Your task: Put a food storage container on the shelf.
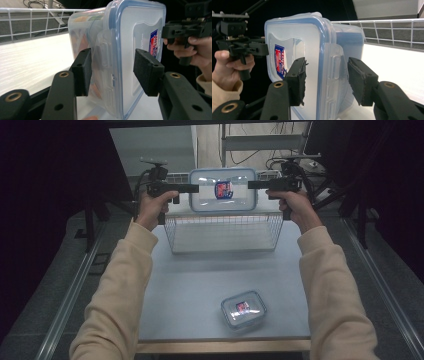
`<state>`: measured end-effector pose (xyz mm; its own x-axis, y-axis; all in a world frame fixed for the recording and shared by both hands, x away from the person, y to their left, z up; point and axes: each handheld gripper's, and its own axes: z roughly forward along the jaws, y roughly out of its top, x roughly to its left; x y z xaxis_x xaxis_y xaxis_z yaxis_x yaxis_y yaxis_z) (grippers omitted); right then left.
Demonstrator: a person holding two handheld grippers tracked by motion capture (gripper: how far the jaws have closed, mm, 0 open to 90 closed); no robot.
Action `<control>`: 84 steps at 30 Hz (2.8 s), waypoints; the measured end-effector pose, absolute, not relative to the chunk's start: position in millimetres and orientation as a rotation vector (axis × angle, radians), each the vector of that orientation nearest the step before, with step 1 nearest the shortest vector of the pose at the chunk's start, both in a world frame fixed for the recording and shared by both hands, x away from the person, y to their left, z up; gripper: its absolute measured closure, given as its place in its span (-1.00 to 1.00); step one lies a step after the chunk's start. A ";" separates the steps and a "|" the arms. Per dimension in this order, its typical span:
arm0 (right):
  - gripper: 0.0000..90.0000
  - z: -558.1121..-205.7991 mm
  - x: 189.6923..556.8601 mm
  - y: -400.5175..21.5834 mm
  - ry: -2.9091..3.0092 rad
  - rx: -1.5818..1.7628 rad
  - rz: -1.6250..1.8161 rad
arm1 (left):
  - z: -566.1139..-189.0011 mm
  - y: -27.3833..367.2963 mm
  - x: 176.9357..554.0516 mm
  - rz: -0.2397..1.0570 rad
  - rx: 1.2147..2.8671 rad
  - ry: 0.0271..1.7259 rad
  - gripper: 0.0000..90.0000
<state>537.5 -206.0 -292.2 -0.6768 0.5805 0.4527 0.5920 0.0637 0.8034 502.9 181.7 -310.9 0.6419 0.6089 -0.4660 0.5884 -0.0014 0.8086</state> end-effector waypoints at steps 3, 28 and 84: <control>0.09 -294.2 543.2 -206.1 -2.241 -1.295 -1.729 | -311.1 181.4 507.2 0.011 1.655 1.012 0.10; -0.03 -305.3 550.7 -195.4 -1.952 -1.740 -1.739 | -326.7 179.7 529.8 -0.006 1.476 1.158 -0.24; 0.63 -372.1 427.1 -221.5 -2.373 -1.258 -1.711 | -382.2 193.4 385.1 0.026 1.655 0.983 -0.23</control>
<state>427.1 -221.5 -372.1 -0.6872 0.6115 0.3922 0.5653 0.1110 0.8174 385.1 193.4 -382.2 0.6483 0.6040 -0.4635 0.5791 0.0041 0.8153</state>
